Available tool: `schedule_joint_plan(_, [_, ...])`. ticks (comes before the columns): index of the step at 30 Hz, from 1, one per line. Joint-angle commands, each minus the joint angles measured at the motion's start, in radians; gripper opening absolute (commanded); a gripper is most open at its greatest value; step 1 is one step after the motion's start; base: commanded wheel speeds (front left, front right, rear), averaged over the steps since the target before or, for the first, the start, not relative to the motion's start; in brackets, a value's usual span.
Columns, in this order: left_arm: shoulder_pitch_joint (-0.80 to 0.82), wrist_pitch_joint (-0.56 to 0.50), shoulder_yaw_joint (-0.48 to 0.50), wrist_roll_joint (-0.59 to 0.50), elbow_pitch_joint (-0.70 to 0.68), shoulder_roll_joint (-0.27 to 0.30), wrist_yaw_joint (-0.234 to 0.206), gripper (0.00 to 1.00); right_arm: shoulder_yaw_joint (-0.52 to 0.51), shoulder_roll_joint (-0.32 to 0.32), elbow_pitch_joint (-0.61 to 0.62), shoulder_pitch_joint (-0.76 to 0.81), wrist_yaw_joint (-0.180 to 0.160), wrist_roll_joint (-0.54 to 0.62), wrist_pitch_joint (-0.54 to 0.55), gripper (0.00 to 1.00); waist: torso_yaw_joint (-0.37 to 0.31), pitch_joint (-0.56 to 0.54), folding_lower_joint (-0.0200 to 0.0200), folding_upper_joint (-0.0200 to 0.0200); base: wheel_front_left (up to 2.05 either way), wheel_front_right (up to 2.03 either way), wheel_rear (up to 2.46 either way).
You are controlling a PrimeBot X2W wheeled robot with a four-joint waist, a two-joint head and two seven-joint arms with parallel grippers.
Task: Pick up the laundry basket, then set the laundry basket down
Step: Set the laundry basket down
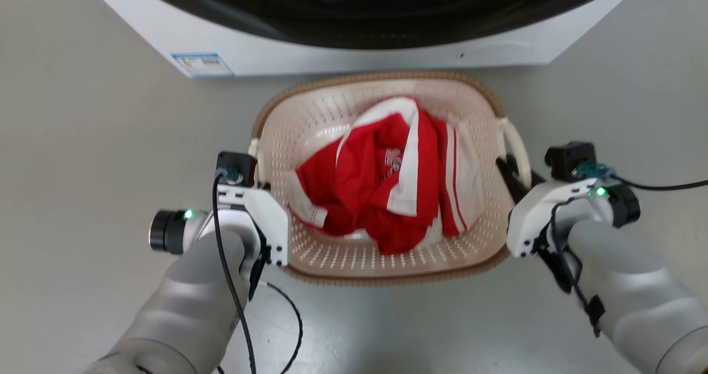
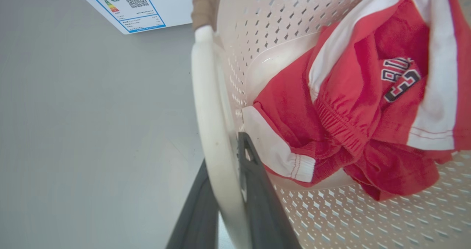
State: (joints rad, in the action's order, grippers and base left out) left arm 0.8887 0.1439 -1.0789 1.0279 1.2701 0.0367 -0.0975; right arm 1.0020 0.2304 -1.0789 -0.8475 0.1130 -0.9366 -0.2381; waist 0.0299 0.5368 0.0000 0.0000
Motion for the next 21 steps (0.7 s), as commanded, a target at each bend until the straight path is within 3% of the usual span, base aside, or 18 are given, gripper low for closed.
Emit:
schedule_joint_plan(1, [0.04, 0.019, 0.009, -0.024, -0.01, 0.015, -0.013, 0.0, -0.003, -0.008, 0.041, 0.008, 0.018, 0.036, -0.023, 0.0, 0.011, 0.058, 0.0, 0.0, 0.0, 0.0, 0.0])
schedule_joint_plan(21, [0.162, 0.107, 0.012, -0.041, -0.022, 0.014, -0.055, 0.0, -0.264, 0.023, 0.169, 0.021, 0.018, 0.285, -0.024, 0.0, 0.007, 0.261, 0.0, 0.0, 0.0, 0.0, 0.0])
